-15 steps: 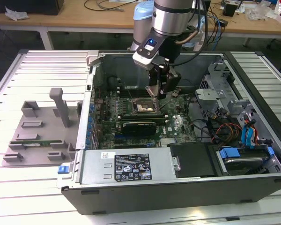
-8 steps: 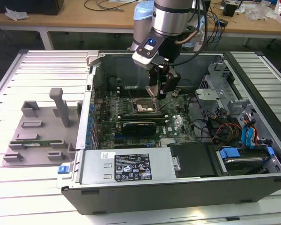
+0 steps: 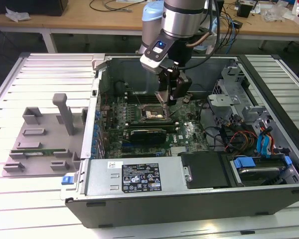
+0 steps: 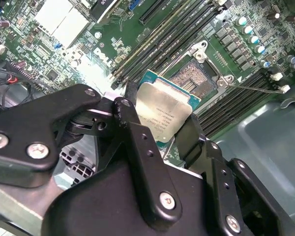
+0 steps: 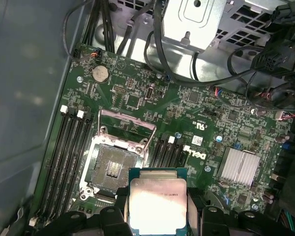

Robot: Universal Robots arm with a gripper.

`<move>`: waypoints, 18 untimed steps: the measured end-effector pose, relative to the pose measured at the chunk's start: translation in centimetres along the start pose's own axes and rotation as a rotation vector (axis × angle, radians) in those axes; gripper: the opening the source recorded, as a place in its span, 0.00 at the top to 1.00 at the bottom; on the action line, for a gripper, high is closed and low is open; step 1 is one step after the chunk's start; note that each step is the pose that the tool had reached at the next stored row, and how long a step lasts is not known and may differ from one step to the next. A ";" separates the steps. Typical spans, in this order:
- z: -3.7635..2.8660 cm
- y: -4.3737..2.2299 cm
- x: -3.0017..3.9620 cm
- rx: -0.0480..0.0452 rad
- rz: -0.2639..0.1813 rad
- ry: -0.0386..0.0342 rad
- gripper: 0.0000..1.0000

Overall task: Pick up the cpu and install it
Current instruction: 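Place the cpu into insertion slot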

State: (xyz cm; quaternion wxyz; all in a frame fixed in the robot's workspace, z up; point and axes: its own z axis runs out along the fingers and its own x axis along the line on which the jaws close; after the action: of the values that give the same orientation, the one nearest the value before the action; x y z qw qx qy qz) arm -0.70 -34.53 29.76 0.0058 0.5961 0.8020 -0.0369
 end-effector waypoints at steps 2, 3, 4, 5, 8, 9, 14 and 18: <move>0.00 0.00 0.00 0.0003 0.004 -0.0001 0.45; 0.00 0.00 0.00 0.0004 0.006 -0.0002 0.45; 0.00 0.00 0.00 0.0006 0.008 -0.0002 0.45; 0.00 0.00 0.00 0.0008 0.012 -0.0003 0.45; 0.00 0.00 0.00 0.0016 0.021 -0.0006 0.45; 0.00 0.00 0.00 0.0018 0.024 -0.0007 0.45; 0.00 0.00 0.00 0.0031 0.040 -0.0010 0.45; 0.00 0.00 0.00 0.0037 0.049 -0.0010 0.45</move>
State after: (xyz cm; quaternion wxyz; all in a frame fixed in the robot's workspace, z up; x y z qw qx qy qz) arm -0.70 -34.52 29.76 0.0060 0.6158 0.7870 -0.0386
